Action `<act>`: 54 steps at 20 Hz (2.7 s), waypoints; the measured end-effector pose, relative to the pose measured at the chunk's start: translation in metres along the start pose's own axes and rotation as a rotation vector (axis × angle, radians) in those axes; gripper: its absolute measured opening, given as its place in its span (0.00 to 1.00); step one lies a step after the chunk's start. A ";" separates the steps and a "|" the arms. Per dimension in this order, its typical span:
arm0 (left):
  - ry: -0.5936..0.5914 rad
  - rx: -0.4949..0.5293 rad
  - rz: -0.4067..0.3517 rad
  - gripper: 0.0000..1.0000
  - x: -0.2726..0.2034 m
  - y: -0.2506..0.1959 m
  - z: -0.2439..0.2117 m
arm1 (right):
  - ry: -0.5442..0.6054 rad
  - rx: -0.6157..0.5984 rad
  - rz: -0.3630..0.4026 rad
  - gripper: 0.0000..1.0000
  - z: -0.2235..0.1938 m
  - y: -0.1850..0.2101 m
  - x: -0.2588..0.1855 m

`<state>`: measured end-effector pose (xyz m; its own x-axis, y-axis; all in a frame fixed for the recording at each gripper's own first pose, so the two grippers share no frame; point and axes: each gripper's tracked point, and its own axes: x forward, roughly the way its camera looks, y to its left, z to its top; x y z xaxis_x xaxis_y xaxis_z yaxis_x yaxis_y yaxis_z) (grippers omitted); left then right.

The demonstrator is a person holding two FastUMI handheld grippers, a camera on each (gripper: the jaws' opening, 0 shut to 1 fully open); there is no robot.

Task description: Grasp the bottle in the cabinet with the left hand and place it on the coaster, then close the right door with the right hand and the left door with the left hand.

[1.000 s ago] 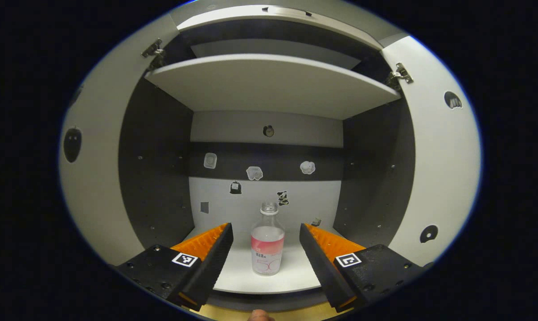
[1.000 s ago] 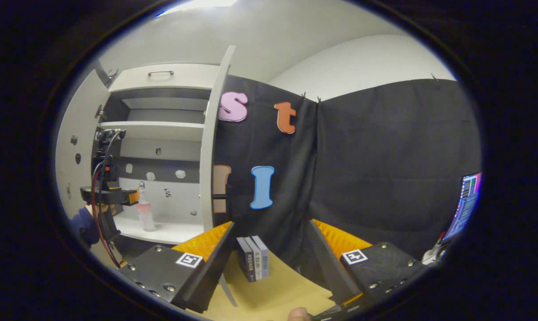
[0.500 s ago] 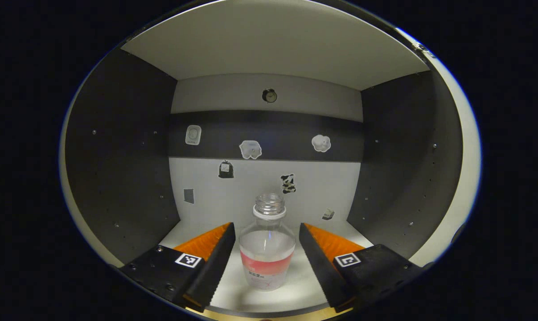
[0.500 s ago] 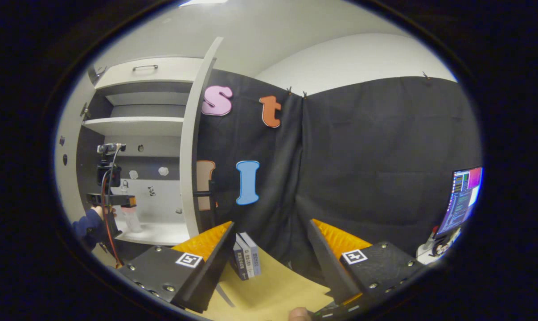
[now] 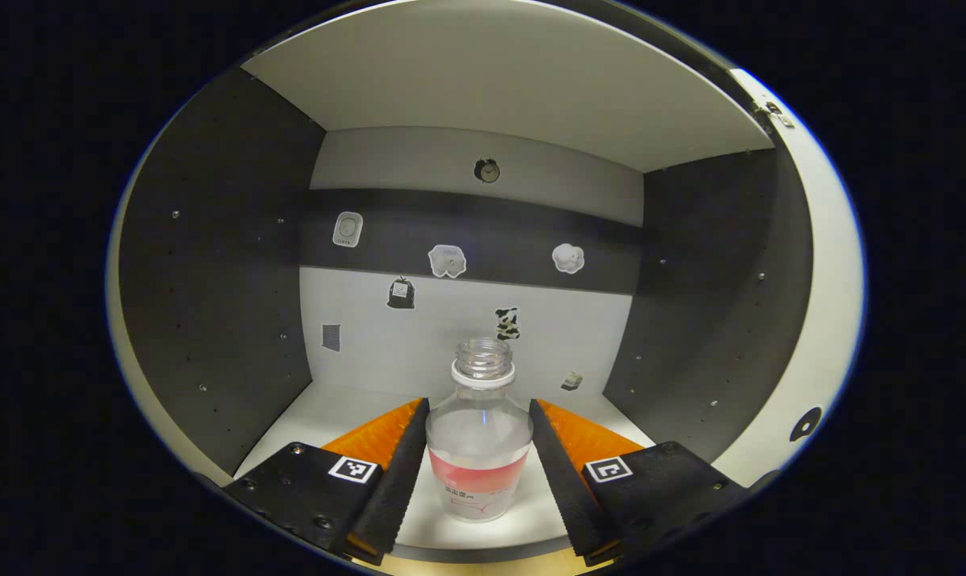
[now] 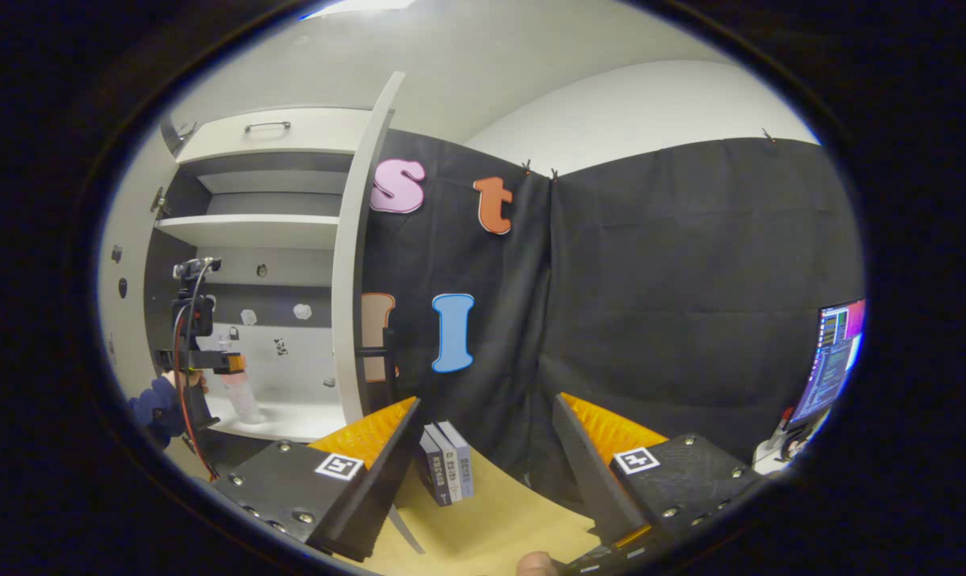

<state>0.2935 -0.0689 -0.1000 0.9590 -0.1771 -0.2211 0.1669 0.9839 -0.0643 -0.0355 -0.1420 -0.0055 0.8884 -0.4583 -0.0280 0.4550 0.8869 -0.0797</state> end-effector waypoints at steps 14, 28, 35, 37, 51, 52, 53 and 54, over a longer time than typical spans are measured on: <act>-0.028 -0.015 -0.110 0.79 -0.168 -0.004 -0.025 | -0.042 -0.019 0.203 0.94 0.004 0.003 -0.005; 0.168 -0.045 -0.168 0.80 -0.251 -0.001 -0.201 | -0.082 -0.032 0.274 0.98 0.015 0.007 0.007; 0.337 -0.120 -0.165 0.80 -0.271 0.001 -0.300 | -0.085 -0.044 0.272 0.98 0.016 0.007 0.009; 0.362 -0.141 -0.172 0.80 -0.273 -0.002 -0.320 | -0.089 -0.044 0.271 0.98 0.017 0.007 0.010; 0.395 -0.099 -0.143 0.80 -0.284 -0.006 -0.381 | -0.078 -0.053 0.240 0.98 0.012 -0.010 0.007; 0.393 -0.090 -0.146 0.81 -0.284 -0.008 -0.381 | -0.076 -0.052 0.241 0.93 0.011 -0.009 0.008; 0.398 -0.083 -0.151 0.81 -0.286 -0.009 -0.382 | -0.074 -0.052 0.244 0.98 0.009 -0.009 0.007; 0.400 -0.075 -0.156 0.81 -0.288 -0.011 -0.382 | -0.073 -0.051 0.245 0.94 0.009 -0.009 0.007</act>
<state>-0.0719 -0.0377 -0.4078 0.7571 -0.3339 -0.5615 0.2715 0.9426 -0.1944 -0.0328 -0.1530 0.0040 0.9747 -0.2227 0.0194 0.2233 0.9661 -0.1299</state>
